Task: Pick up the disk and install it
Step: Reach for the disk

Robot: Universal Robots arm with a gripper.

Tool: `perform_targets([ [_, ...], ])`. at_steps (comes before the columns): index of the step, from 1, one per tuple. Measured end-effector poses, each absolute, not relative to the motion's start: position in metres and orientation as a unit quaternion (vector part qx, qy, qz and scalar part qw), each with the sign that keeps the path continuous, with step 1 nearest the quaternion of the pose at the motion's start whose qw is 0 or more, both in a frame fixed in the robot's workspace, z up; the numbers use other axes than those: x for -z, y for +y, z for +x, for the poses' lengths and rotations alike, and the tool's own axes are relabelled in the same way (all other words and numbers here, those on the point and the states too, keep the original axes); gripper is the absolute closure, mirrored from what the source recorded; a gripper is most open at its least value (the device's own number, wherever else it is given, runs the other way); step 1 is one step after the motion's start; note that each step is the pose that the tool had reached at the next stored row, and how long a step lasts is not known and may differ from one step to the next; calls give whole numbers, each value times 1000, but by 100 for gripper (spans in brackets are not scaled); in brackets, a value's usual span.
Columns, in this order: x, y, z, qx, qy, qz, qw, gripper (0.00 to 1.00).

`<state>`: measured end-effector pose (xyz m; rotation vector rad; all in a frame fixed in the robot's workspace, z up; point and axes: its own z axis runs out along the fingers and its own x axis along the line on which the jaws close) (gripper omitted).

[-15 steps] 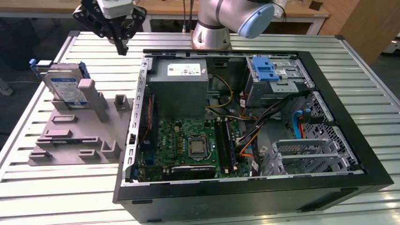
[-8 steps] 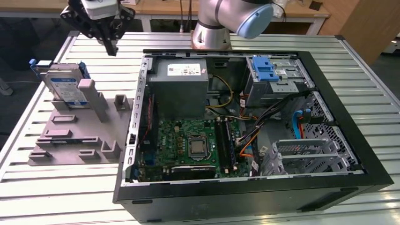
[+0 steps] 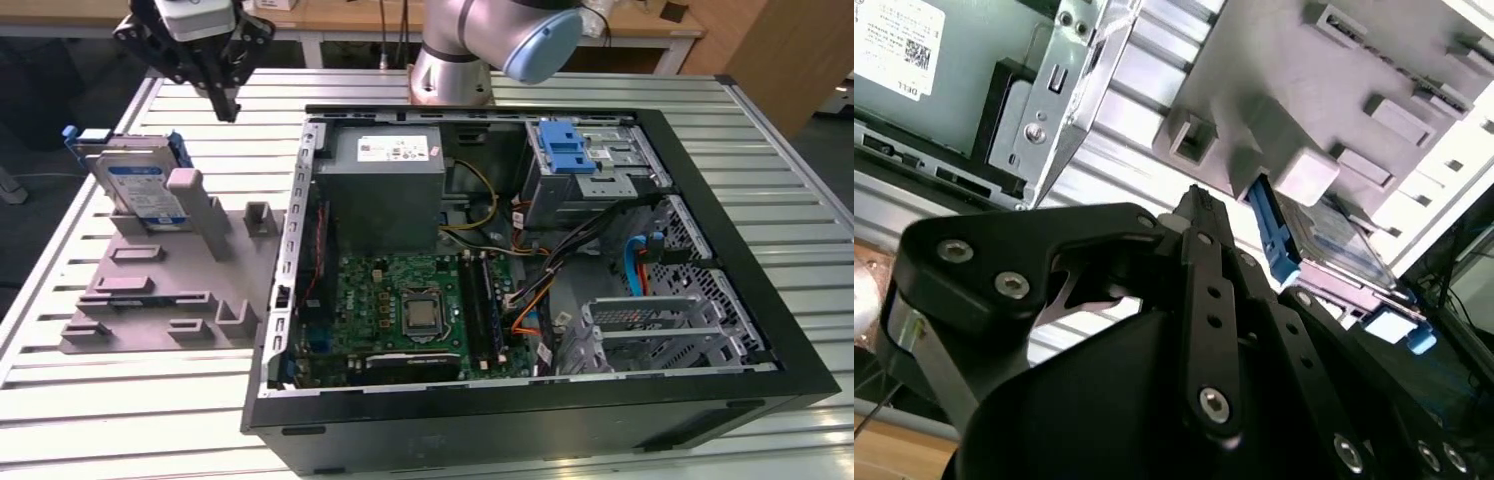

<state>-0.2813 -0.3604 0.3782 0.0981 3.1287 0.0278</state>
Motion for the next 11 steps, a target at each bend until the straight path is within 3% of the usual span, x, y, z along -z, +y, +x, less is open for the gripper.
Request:
perform_targets([
  [11, -375, -347, -315, -9, 999, 31, 2, 89],
])
